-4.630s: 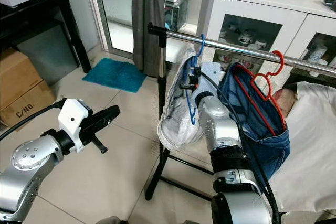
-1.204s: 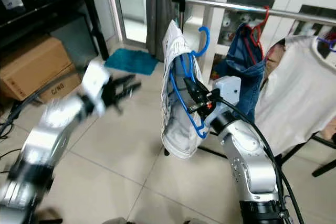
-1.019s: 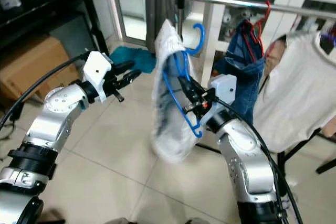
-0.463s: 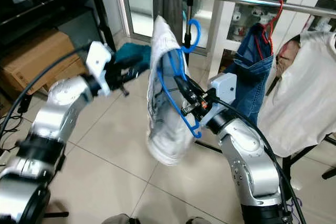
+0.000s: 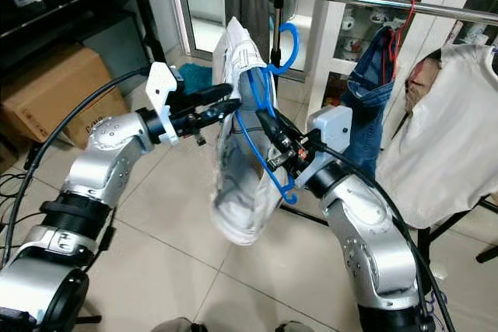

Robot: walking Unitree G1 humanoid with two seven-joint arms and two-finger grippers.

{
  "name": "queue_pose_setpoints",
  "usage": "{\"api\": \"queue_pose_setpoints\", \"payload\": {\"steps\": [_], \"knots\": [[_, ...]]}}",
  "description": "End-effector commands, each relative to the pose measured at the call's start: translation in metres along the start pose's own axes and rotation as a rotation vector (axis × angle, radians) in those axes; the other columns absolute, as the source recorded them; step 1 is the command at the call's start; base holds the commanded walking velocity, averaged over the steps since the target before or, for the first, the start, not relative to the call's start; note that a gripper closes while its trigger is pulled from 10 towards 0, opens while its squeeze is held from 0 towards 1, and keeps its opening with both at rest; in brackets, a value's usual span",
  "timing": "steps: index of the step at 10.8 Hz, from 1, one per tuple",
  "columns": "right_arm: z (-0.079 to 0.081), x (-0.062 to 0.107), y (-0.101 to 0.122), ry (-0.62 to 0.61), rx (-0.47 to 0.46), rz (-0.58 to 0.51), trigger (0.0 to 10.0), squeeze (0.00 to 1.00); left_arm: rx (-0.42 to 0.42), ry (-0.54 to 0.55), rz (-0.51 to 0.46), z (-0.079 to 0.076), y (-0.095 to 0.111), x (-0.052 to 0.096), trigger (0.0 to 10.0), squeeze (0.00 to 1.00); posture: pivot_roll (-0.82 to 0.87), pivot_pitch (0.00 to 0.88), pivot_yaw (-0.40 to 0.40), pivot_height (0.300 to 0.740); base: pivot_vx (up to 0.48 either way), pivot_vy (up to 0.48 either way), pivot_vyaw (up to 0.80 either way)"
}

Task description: Hang hanger

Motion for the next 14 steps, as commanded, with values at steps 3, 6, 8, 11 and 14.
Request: {"api": "queue_pose_setpoints", "payload": {"steps": [3, 6, 8, 11, 14], "knots": [[0.015, -0.004, 0.014, 0.061, 0.017, -0.059, 0.0, 0.0, -0.175, 0.146, 0.012, 0.023, 0.011, -0.003, 10.0, 1.0, -0.1, 0.0, 0.073, 0.74, 0.0, 0.0, 0.0], [0.017, -0.006, 0.016, 0.072, 0.015, -0.065, 0.0, 0.0, -0.197, 0.172, 0.063, 0.028, 0.004, -0.011, 9.2, 0.0, -0.1, 0.0, 0.066, 0.74, 0.0, 0.0, 0.0], [0.019, -0.005, 0.017, 0.074, 0.014, -0.067, 0.0, 0.0, -0.196, 0.192, 0.064, 0.03, 0.002, -0.017, 0.0, 0.0, -0.11, 0.0, 0.074, 0.74, 0.0, 0.0, 0.0], [0.02, -0.003, 0.014, 0.065, 0.009, -0.056, 0.0, 0.0, -0.182, 0.257, 0.019, 0.039, 0.009, -0.019, 0.0, 0.0, -0.11, 0.0, 0.078, 0.74, 0.0, 0.0, 0.0], [0.02, -0.002, 0.012, 0.066, 0.007, -0.046, 0.0, 0.0, -0.152, 0.368, 0.009, 0.052, 0.012, -0.015, 0.0, 0.0, -0.1, 0.0, 0.072, 0.74, 0.0, 0.0, 0.0]]}}
Point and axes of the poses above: a point about 5 cm out from each wrist's last joint towards the gripper, its own x axis pointing back from the gripper into the wrist, its own y axis along the axis of the wrist's last joint, z = x × y, the point moved 2 cm from there along -x, pointing out of the wrist towards the gripper, and after that the axes turned 10 degrees about -x, right-handed, at the moved point
